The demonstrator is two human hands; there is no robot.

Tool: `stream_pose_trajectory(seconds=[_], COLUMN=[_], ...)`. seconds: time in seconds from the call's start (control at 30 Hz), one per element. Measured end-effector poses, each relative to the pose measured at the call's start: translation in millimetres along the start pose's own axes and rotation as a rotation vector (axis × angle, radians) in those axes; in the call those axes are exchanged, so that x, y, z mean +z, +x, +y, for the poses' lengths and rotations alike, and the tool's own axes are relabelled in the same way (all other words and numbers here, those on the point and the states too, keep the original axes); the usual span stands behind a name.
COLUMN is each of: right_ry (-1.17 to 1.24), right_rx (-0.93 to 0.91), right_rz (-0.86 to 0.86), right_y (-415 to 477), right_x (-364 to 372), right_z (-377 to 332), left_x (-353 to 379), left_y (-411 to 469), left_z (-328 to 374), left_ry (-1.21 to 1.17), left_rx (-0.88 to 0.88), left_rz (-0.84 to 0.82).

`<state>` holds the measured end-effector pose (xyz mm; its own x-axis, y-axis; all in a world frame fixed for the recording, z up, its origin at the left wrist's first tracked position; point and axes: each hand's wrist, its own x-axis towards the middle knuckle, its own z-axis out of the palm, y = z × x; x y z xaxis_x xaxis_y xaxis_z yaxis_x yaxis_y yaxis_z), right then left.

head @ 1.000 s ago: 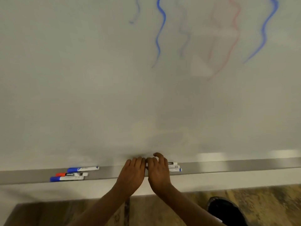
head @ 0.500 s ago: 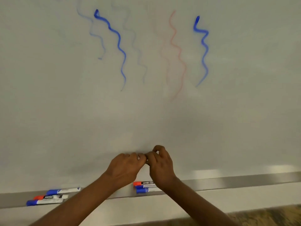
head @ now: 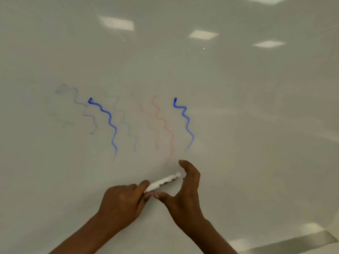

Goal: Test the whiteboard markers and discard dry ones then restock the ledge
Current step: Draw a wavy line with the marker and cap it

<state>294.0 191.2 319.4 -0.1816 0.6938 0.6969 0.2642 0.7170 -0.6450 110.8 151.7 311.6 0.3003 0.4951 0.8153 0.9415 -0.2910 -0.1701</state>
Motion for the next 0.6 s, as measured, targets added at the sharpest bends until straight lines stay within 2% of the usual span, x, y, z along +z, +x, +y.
stream_pose_trajectory(seconds=[0.07, 0.27, 0.47, 0.6], right_ry=[0.255, 0.717, 0.479, 0.068], right_rx=[0.124, 0.052, -0.151, -0.386], right_rz=[-0.102, -0.181, -0.04, 0.403], right_y=[14.7, 47.0, 73.1, 90.4], right_x=[-10.3, -28.1, -54.4, -80.5], right_z=[-18.0, -44.8, -63.9, -65.0], left_x=[-5.6, -32.3, -49.4, -70.1], left_y=[16.3, 72.8, 116.5, 152.6], left_z=[-6.1, 1.4, -4.6, -11.6], left_ry=[0.009, 0.088, 0.135, 0.28], left_rx=[0.036, 0.259, 0.365, 0.369], left_rz=[0.101, 0.266, 0.258, 0.318])
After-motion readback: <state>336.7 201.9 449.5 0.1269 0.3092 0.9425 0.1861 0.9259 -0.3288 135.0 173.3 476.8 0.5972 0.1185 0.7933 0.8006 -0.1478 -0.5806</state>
